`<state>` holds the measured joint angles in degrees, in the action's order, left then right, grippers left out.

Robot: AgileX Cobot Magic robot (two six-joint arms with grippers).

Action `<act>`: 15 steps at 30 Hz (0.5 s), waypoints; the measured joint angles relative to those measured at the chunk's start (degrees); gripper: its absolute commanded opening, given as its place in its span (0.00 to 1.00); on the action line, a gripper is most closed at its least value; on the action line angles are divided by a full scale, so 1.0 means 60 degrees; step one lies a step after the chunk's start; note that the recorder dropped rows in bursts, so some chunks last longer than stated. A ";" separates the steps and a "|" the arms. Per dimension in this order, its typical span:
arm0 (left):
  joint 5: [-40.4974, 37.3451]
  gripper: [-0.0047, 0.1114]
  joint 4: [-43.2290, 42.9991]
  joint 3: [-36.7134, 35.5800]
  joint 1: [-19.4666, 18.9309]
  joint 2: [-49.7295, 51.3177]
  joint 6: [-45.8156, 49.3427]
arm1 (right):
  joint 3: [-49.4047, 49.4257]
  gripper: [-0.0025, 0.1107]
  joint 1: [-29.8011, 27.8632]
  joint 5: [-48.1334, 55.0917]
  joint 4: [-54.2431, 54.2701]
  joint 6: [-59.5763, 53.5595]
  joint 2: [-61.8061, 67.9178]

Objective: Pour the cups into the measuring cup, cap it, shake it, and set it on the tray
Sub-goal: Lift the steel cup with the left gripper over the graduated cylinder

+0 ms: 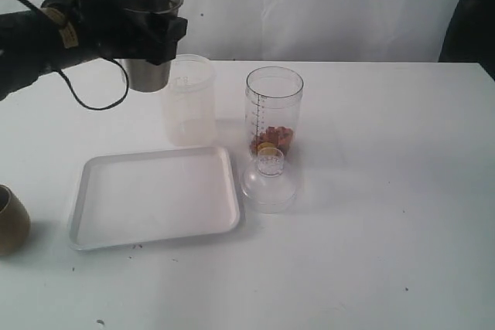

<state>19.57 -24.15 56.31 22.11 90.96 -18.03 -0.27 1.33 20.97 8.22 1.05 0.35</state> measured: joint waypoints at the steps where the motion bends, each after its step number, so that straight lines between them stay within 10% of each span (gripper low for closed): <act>1: -0.0125 0.04 0.0014 0.0144 0.0112 0.0016 0.0000 | 0.0000 0.02 0.0000 0.0000 0.0000 0.0000 0.0000; 15: -0.2355 0.04 0.0142 0.2462 0.1217 0.1766 0.0000 | 0.0000 0.02 0.0000 0.0000 0.0000 0.0000 0.0000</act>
<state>5.45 -23.29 71.09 29.41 101.56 -18.03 -0.27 1.33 20.97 8.22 1.05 0.35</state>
